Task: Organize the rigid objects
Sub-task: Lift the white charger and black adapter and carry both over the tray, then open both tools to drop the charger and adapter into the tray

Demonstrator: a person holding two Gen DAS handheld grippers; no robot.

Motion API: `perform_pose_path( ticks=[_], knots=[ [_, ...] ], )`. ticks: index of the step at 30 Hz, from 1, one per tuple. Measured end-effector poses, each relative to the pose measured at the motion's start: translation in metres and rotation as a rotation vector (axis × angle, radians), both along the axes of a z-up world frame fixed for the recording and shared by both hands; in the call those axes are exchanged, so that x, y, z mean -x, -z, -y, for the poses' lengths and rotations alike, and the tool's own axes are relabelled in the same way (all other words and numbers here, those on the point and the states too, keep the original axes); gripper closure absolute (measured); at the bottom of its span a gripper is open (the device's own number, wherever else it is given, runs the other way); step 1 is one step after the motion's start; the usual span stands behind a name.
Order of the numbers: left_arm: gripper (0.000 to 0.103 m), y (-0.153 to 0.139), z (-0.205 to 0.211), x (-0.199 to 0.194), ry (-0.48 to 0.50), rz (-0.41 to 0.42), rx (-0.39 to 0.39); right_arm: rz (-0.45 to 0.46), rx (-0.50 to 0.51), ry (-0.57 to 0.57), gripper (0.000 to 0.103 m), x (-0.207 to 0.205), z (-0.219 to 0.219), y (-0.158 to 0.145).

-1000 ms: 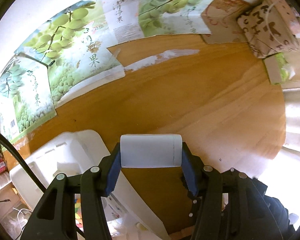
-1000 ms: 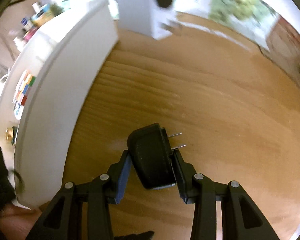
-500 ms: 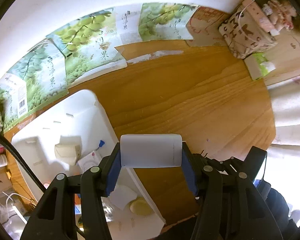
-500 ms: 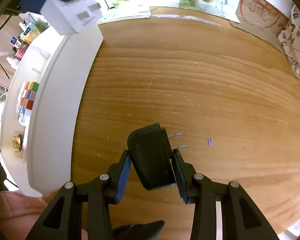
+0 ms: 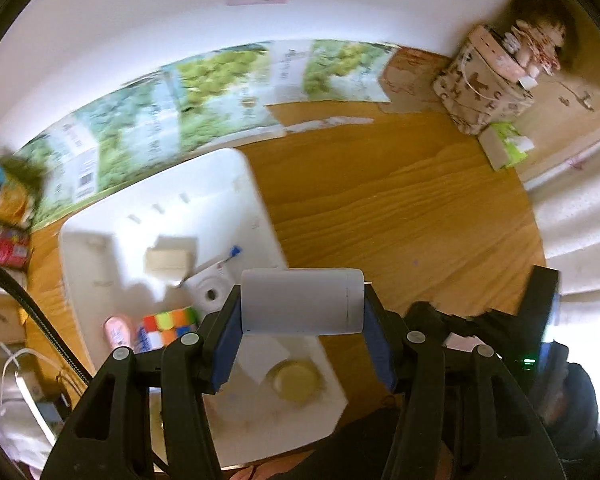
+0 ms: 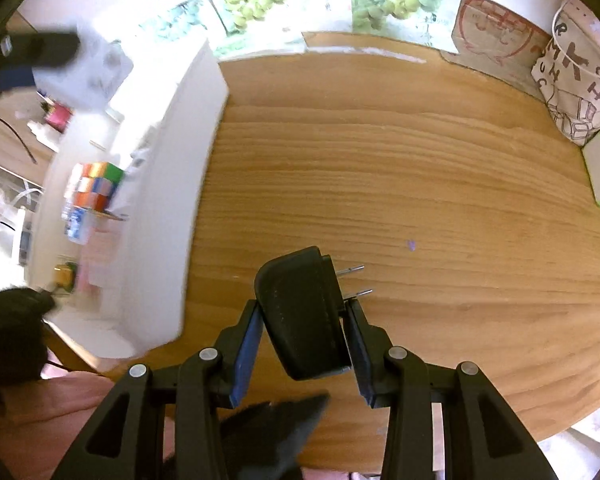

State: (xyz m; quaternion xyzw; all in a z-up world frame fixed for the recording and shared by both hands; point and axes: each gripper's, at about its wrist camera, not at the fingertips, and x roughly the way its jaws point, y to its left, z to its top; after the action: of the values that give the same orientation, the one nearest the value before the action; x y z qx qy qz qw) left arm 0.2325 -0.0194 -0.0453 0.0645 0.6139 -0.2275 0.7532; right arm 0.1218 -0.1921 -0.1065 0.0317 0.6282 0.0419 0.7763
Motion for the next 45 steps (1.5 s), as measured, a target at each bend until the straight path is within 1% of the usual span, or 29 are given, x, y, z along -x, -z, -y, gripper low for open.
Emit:
perform_pose_path(
  ticks=[2,5,13,19,22,27,31,36,39,41,43,44,45],
  knots=[
    [0.044,0.001,-0.012,0.002,-0.026,-0.001,0.009,0.018,-0.032,0.003,0.061,0.004,-0.006,-0.011],
    [0.044,0.001,-0.029,0.008,-0.056,0.007,0.013,0.045,-0.066,-0.008,0.061,-0.001,-0.023,-0.019],
    [0.044,0.008,-0.075,0.021,-0.121,0.014,0.054,0.063,-0.094,-0.065,0.061,0.003,-0.065,-0.039],
    [0.044,0.015,-0.104,0.032,-0.134,0.031,0.079,0.064,-0.101,-0.09,0.061,0.0,-0.095,-0.039],
    [0.044,0.017,-0.117,0.037,-0.121,0.056,0.091,0.063,-0.1,-0.101,0.061,-0.002,-0.112,-0.037],
    [0.044,0.024,-0.137,0.049,-0.105,0.109,0.089,0.061,-0.111,-0.114,0.061,-0.006,-0.139,-0.031],
    [0.044,0.035,-0.15,0.055,-0.107,0.089,0.1,0.058,-0.119,-0.107,0.061,-0.01,-0.155,-0.026],
    [0.044,0.043,-0.16,0.063,-0.125,0.098,0.114,0.066,-0.119,-0.101,0.06,-0.009,-0.17,-0.022],
    [0.042,0.045,-0.163,0.067,-0.148,0.107,0.139,0.07,-0.124,-0.101,0.06,-0.007,-0.174,-0.021],
    [0.043,0.046,-0.164,0.068,-0.161,0.118,0.155,0.079,-0.125,-0.103,0.058,-0.005,-0.177,-0.02],
    [0.042,0.041,-0.165,0.072,-0.178,0.152,0.166,0.089,-0.139,-0.11,0.051,-0.002,-0.178,-0.021],
    [0.037,0.037,-0.164,0.073,-0.186,0.174,0.17,0.096,-0.143,-0.112,0.05,-0.002,-0.177,-0.022],
    [0.033,0.035,-0.163,0.075,-0.191,0.188,0.172,0.107,-0.146,-0.113,0.046,-0.001,-0.177,-0.024]
  ],
)
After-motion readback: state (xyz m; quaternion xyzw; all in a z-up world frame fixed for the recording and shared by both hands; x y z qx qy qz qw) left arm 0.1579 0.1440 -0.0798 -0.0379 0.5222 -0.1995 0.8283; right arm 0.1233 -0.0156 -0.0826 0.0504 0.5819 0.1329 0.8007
